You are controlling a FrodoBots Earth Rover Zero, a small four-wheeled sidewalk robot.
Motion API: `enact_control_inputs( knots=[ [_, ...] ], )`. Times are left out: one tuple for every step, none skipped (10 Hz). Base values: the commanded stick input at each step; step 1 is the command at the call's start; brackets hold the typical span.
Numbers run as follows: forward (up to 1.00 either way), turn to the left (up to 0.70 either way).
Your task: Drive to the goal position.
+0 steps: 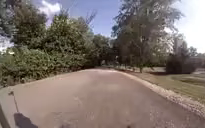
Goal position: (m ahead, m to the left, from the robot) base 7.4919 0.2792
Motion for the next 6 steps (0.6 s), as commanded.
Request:
enact_control_inputs(
  knots=[
    [0.7, 0.0],
    [0.7, 0.0],
    [0.7, 0.0],
    [0.7, 0.0],
    [0.7, 0.0],
    [0.7, 0.0]
  ],
)
